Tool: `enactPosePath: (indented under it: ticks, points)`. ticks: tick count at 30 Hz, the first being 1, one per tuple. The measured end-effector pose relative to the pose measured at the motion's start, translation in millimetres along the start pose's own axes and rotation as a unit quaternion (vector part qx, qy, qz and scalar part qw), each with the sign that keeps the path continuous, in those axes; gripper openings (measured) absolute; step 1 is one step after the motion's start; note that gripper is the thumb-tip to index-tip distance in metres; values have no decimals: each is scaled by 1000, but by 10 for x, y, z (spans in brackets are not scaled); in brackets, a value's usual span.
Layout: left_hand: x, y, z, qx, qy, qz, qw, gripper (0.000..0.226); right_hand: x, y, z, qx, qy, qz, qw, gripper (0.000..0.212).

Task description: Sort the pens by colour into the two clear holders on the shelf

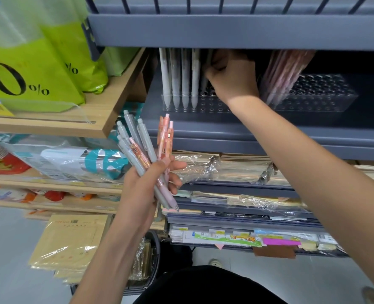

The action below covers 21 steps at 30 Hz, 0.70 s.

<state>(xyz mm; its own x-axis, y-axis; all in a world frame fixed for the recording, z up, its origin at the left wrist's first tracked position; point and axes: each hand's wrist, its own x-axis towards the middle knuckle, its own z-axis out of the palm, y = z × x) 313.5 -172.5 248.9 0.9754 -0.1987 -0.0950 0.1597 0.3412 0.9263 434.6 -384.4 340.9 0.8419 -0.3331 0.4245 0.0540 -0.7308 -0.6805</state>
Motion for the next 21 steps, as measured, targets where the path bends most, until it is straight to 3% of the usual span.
enactPosePath:
  ticks: [4, 7, 9, 11, 13, 21]
  points:
    - [13, -17, 63, -3, 7, -3, 1000, 15, -21, 2, -76, 10, 0, 15, 1000, 27]
    - [26, -34, 117, -9, 13, -6, 1000, 15, -221, -3, -210, 96, 21, 1, 995, 14]
    - [35, -51, 165, -12, 15, -5, 1000, 14, -500, 6, -320, 164, -50, -11, 985, 14]
    - [45, -70, 229, -11, 14, -5, 1000, 14, -780, 56, -399, 162, -155, -36, 974, 22]
    - [53, -83, 317, -3, -2, -4, 1000, 13, -968, 97, -452, 155, -206, -42, 965, 22]
    - [130, -165, 779, 0, -24, 0, 1000, 14, -1036, 350, -759, 221, -185, 7, 957, 7]
